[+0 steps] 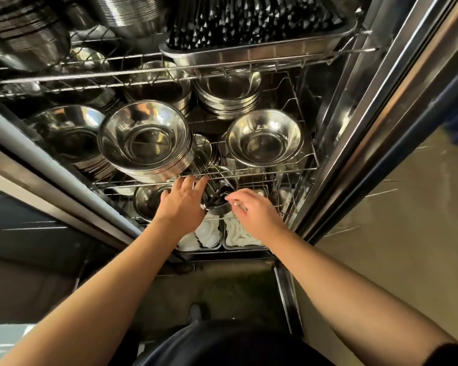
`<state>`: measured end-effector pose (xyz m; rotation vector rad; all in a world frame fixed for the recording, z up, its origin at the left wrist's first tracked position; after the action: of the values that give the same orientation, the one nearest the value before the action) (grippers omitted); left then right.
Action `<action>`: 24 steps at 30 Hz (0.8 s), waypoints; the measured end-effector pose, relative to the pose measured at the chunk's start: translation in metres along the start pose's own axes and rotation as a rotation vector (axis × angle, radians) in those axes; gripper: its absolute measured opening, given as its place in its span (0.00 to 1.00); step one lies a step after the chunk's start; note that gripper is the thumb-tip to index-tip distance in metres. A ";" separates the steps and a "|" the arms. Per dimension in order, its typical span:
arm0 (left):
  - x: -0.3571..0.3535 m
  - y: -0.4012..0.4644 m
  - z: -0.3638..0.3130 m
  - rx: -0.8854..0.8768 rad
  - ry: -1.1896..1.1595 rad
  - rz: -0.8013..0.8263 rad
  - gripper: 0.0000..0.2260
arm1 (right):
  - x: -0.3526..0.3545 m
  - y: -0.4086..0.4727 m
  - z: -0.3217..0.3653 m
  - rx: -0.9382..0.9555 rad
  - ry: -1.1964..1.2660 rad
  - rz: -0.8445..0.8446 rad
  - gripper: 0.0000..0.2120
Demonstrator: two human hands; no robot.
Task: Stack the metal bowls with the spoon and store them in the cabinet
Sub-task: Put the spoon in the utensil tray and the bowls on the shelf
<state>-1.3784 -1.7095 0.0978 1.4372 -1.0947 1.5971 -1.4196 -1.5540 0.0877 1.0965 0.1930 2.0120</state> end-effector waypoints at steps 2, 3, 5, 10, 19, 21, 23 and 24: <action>0.001 0.001 0.000 -0.004 0.010 0.024 0.35 | -0.018 0.008 -0.015 -0.031 0.008 0.058 0.11; 0.001 0.002 0.001 -0.004 0.013 0.032 0.35 | -0.027 0.012 -0.021 -0.041 0.010 0.089 0.11; 0.003 0.002 0.000 -0.015 0.017 0.040 0.34 | -0.044 0.018 -0.036 -0.082 -0.004 0.156 0.13; 0.004 0.002 -0.001 -0.024 0.032 0.059 0.35 | -0.086 0.025 -0.066 -0.173 -0.169 0.422 0.16; 0.001 0.004 0.000 -0.022 -0.006 0.079 0.35 | -0.118 0.012 -0.093 -0.274 -0.219 0.552 0.13; 0.001 0.004 0.000 -0.019 -0.025 0.073 0.35 | -0.122 0.012 -0.097 -0.283 -0.225 0.577 0.15; 0.000 0.005 0.000 -0.020 -0.031 0.070 0.36 | -0.126 0.011 -0.098 -0.296 -0.221 0.618 0.17; 0.000 0.005 0.000 -0.021 -0.032 0.069 0.36 | -0.127 0.011 -0.099 -0.307 -0.219 0.641 0.18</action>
<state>-1.3827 -1.7112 0.0973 1.4291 -1.1880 1.6110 -1.4645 -1.6297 -0.0472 1.2652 -0.6374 2.3346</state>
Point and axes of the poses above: each hand's wrist, its own y-axis towards the middle knuckle, its own x-axis out of the back of the hand, z = x × y, the point moved 9 cm from there along y, towards the middle knuckle, and after that the axes turned 10 degrees about x, right-handed, at the moved point
